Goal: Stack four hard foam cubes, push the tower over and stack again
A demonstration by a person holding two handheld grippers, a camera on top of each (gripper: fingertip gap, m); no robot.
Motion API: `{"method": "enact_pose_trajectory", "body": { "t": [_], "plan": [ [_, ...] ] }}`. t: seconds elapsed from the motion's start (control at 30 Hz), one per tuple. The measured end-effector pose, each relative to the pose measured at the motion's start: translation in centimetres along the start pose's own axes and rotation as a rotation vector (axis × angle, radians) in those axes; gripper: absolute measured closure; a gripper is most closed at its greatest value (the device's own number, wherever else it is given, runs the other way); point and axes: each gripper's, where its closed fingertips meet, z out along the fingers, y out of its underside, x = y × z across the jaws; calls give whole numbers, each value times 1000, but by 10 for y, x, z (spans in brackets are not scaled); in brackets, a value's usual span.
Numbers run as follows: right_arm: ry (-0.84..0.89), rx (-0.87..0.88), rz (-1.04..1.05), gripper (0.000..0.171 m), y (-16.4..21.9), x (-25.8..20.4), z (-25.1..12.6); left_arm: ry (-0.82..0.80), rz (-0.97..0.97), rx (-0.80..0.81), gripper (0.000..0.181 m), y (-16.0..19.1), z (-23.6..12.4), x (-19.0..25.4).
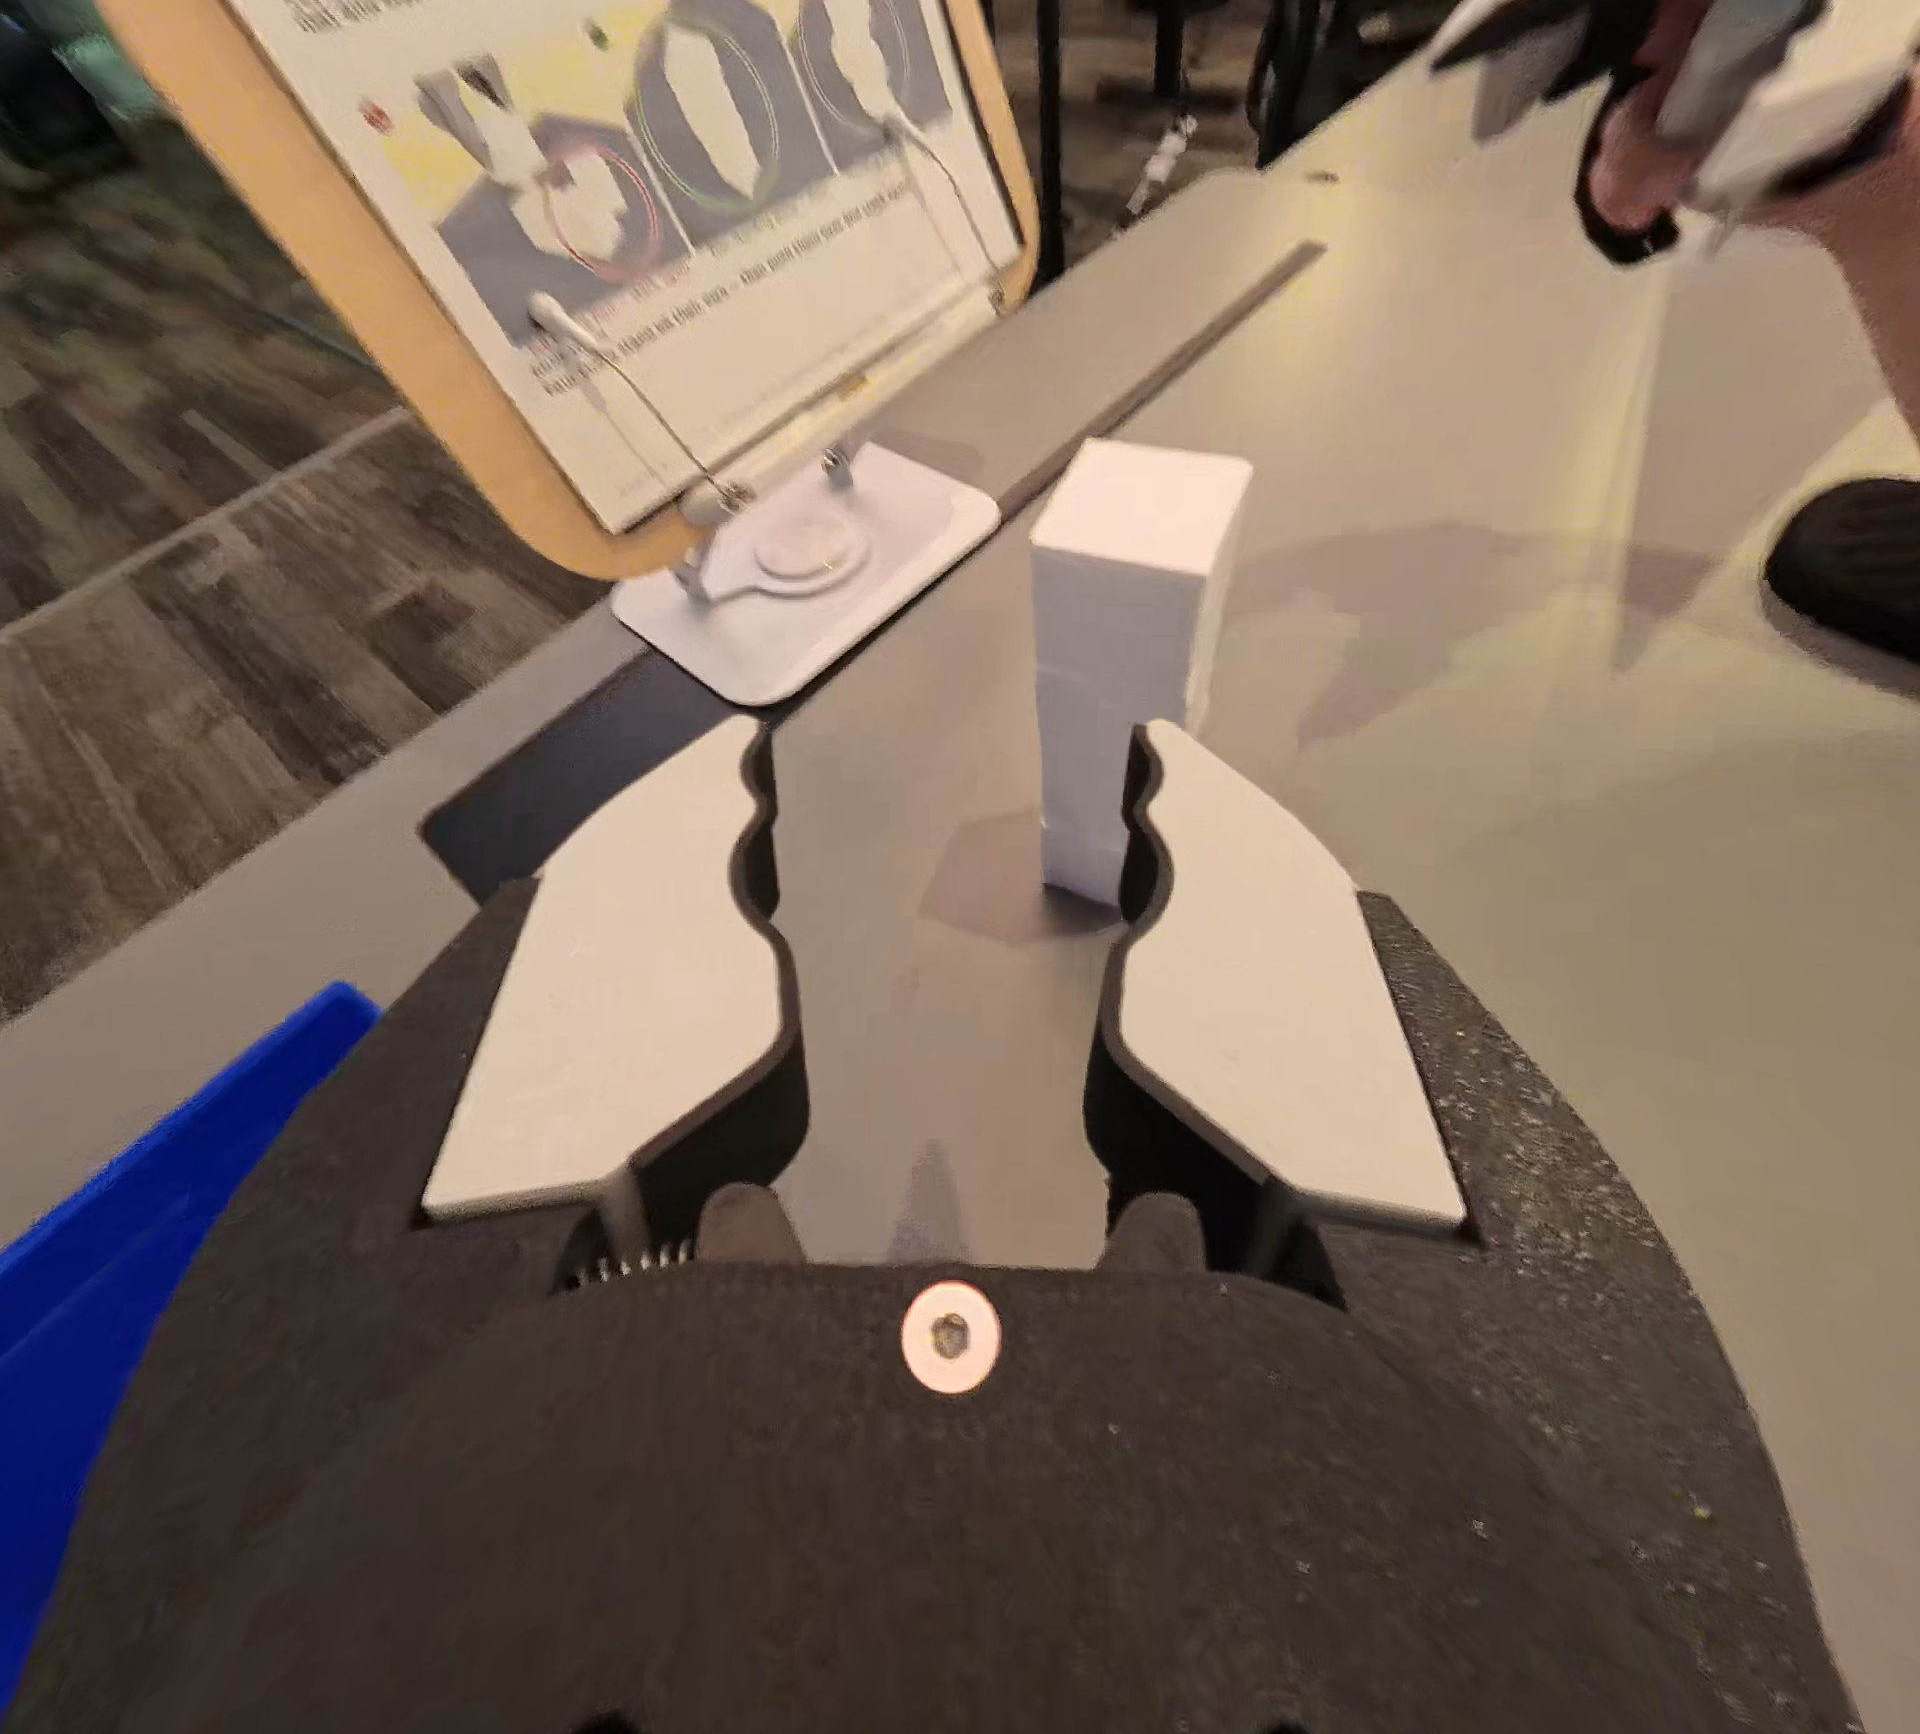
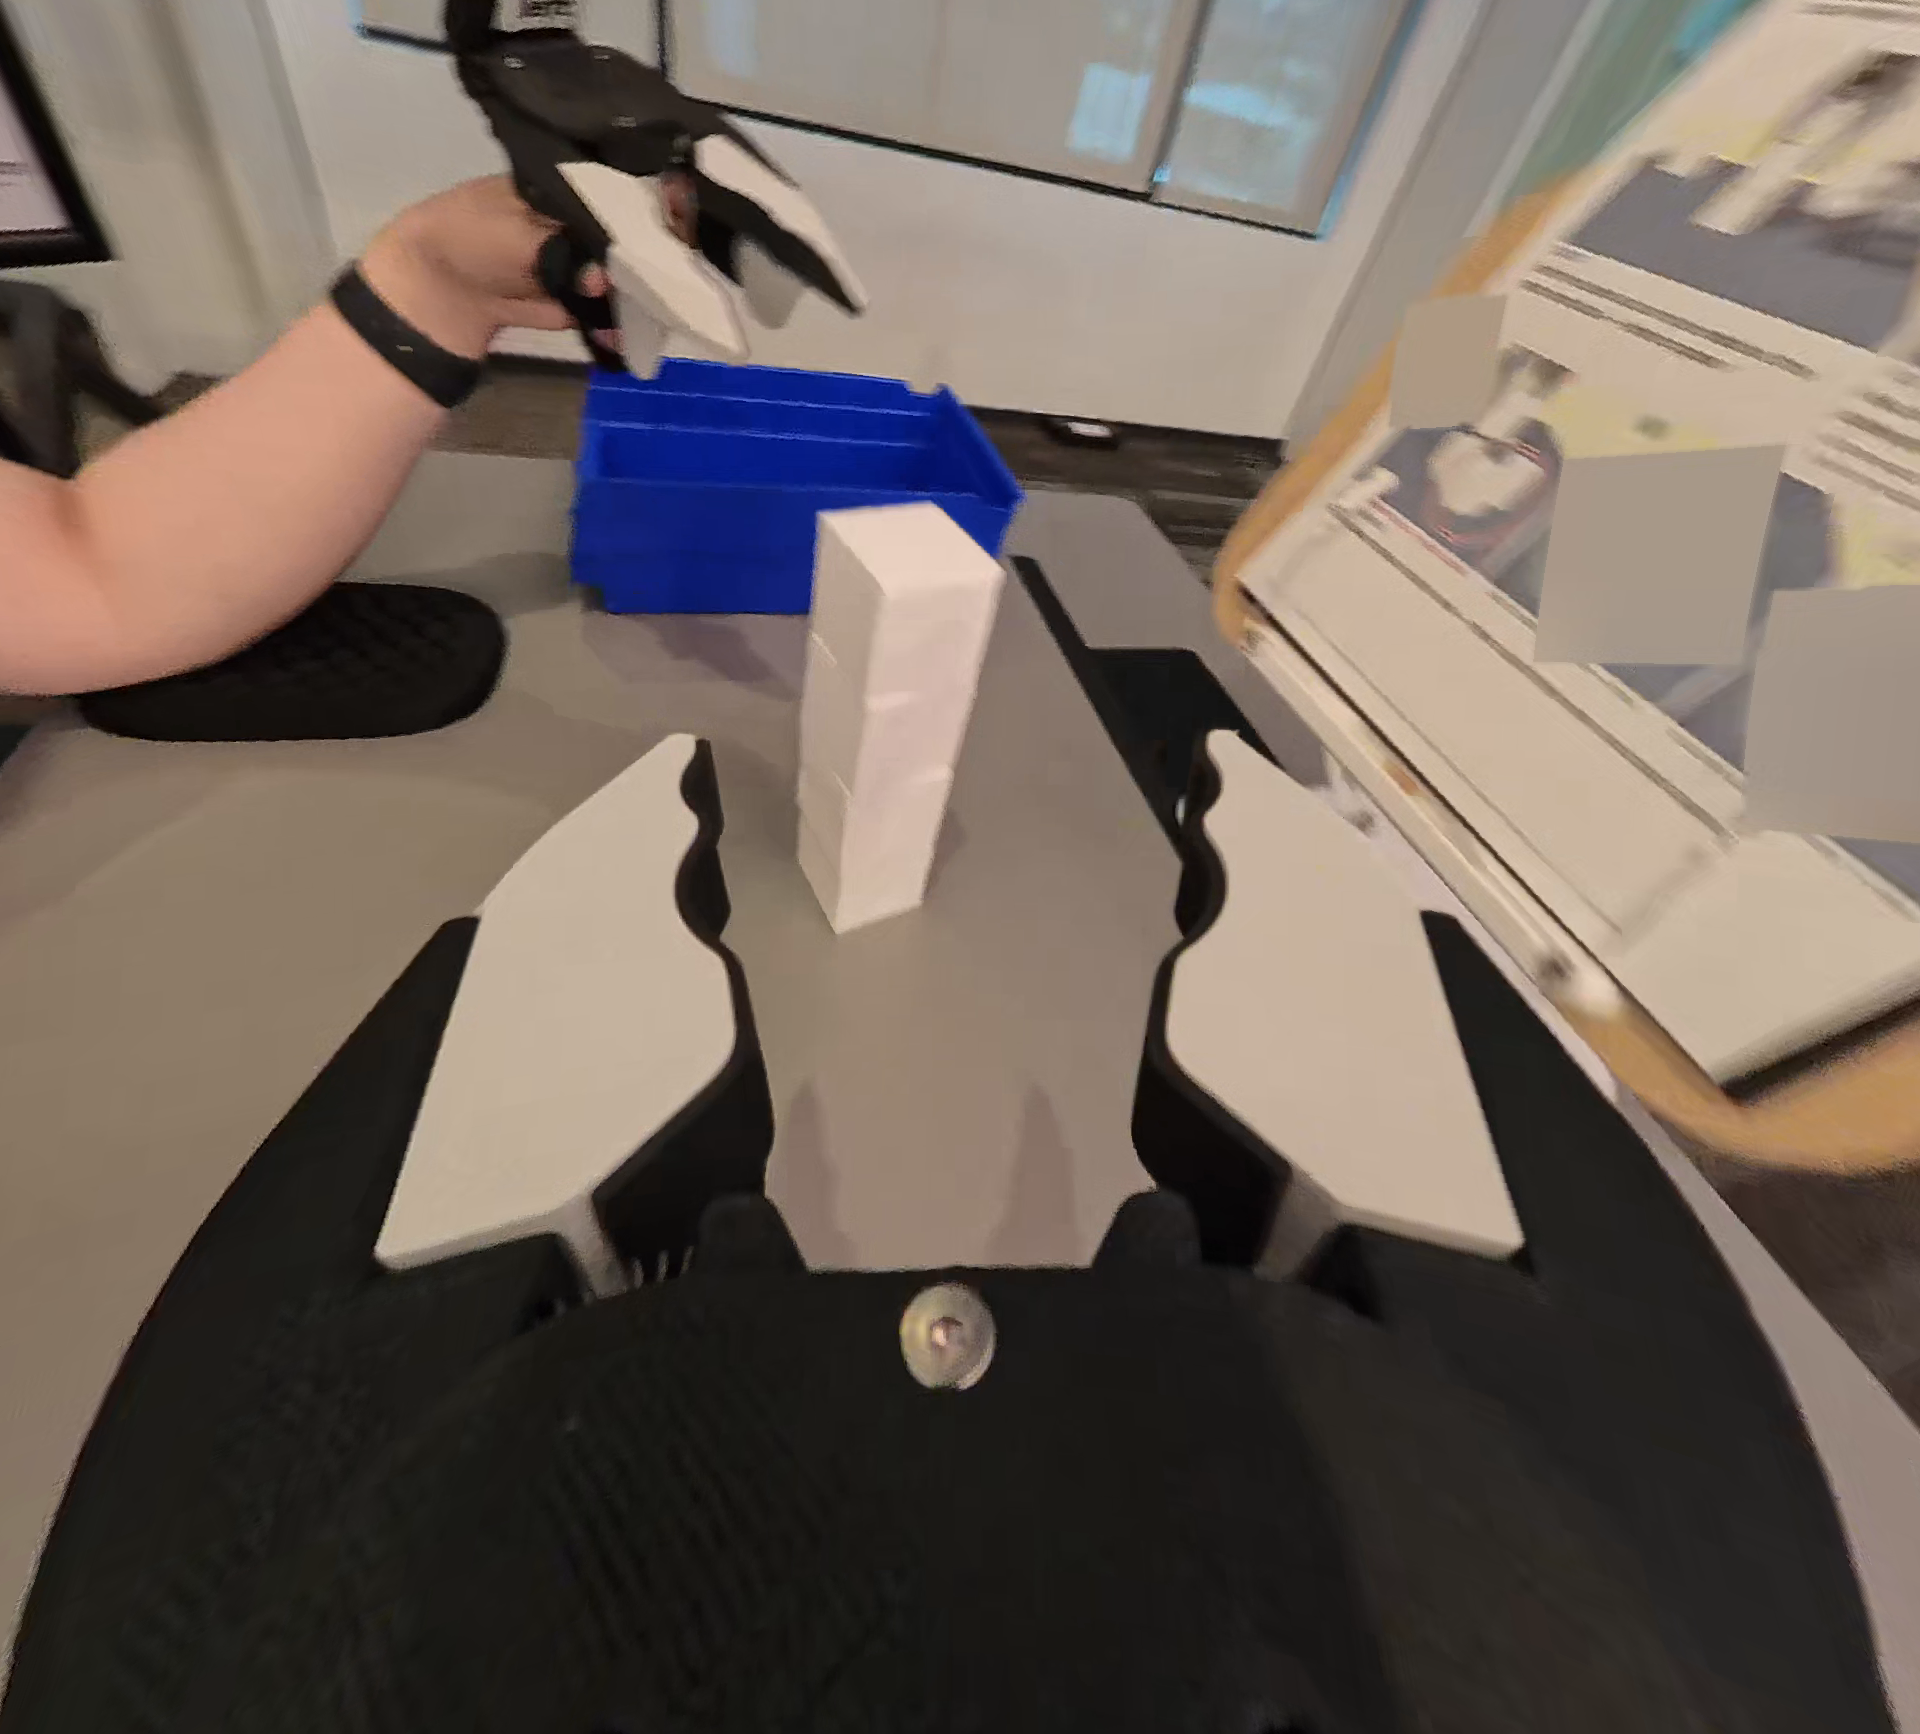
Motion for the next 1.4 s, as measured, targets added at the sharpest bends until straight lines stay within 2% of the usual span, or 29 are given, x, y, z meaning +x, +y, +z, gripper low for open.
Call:
{"method": "enact_pose_trajectory", "body": {
  "t": [0.03, 0.07, 0.13, 0.17, 0.23, 0.3, 0.37, 0.47, 0.53, 0.7, 0.87, 0.97, 1.03, 1.13, 1.27, 1.4],
  "plan": [
    [42, 16, 4, 91, 8, 9, -14, 46, -4, -35, 125, 8, 5, 6],
    [77, 41, 1, 105, 13, 18, -27, 91, -11, -80, 134, 18, 10, 12],
    [143, 99, 18, 157, 15, 36, -51, 134, -23, -186, 159, 38, 23, 19],
    [152, 156, 16, 171, 9, 39, -63, 166, -26, -244, 181, 48, 29, 25],
    [183, 289, 20, 171, -8, 44, -86, 221, -72, -405, 181, 75, 42, 39],
    [243, 326, 55, 171, -12, 54, -103, 138, -120, -536, 181, 98, 55, 34],
    [287, 281, 95, 171, -4, 64, -111, 67, -250, -540, 181, 104, 71, 28],
    [357, 159, 137, 171, 15, 77, -116, 67, -482, -504, 181, 113, 94, 30],
    [395, 90, 129, 170, 25, 82, -116, 59, -506, -520, 181, 126, 106, 31],
    [347, 94, 158, 171, 27, 80, -109, -40, -531, -585, 181, 148, 106, 16],
    [349, 77, 186, 171, 35, 84, -113, -82, -466, -529, 181, 126, 113, 20],
    [299, 146, 207, 171, 28, 81, -114, -142, -326, -426, 181, 100, 136, 35],
    [273, 188, 236, 171, 23, 79, -115, -126, -201, -337, 181, 77, 155, 60],
    [265, 192, 243, 171, 24, 79, -114, -139, -27, -292, 181, 55, 167, 87],
    [269, 180, 227, 171, 26, 79, -115, -57, -98, -220, 181, 36, 157, 100],
    [274, 197, 229, 171, 25, 80, -120, -27, -144, -166, 181, 26, 140, 84]
  ]
}}
